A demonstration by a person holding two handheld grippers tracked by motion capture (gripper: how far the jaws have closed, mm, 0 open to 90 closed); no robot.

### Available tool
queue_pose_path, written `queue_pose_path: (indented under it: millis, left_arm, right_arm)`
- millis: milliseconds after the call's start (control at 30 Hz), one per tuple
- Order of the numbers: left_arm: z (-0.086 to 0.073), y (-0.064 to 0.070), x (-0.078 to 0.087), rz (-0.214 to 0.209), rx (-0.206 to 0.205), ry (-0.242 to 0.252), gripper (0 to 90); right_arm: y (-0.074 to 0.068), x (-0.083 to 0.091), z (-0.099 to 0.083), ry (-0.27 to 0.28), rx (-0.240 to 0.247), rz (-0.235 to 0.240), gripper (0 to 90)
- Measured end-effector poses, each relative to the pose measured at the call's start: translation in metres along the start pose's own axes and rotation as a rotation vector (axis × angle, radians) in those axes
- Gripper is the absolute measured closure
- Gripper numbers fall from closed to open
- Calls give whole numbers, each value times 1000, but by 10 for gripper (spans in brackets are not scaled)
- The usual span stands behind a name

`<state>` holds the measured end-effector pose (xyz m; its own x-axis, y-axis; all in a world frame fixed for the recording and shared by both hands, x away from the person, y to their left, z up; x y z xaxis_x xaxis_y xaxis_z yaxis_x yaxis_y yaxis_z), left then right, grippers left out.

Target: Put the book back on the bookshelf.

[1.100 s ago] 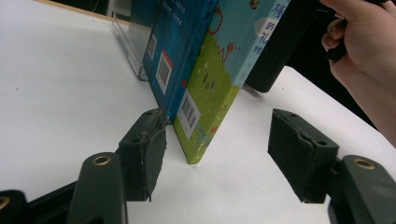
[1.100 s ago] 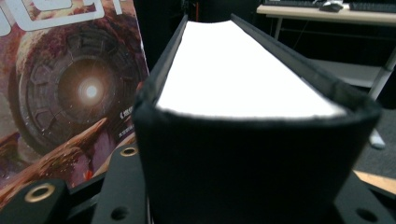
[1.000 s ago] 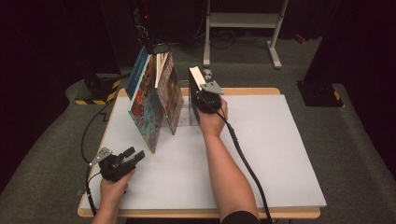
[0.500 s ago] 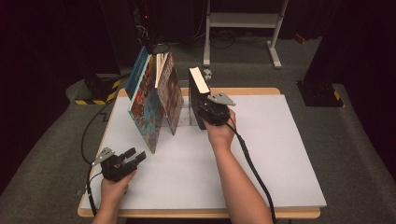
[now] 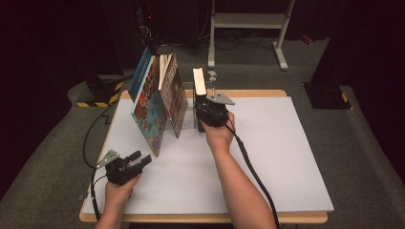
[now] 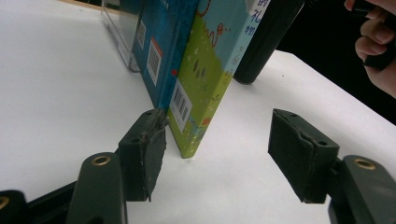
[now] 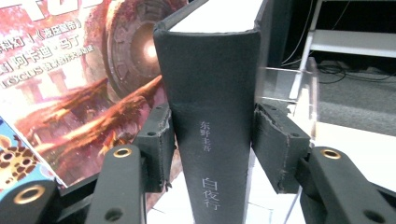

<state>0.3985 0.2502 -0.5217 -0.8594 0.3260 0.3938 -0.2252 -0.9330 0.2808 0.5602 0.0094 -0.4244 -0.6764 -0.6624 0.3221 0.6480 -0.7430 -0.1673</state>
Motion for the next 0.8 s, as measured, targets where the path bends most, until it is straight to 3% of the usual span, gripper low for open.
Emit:
queue_pose_path:
  millis: [333, 600, 800]
  left_arm:
    - [1, -1, 0, 2, 5, -1, 366]
    - [0, -1, -1, 17, -12, -2, 363]
    - [-1, -3, -2, 38, -27, 3, 329]
  right_arm:
    - [1, -18, 7, -10, -15, -2, 472]
    - [2, -20, 7, -19, -19, 13, 455]
    - [2, -19, -1, -79, -11, 34, 365]
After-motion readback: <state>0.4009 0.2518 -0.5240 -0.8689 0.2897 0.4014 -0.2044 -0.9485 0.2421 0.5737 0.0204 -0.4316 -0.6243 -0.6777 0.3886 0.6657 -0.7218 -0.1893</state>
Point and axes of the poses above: each handheld gripper's, and its own axes: x roughly backward along the jaws, z roughly out of its top, y roughly to its right, the point moved 8 cm from there along -x, roughly forward along the jaws, and after that the axes turned 14 degrees about z, right-handed, at the moved point
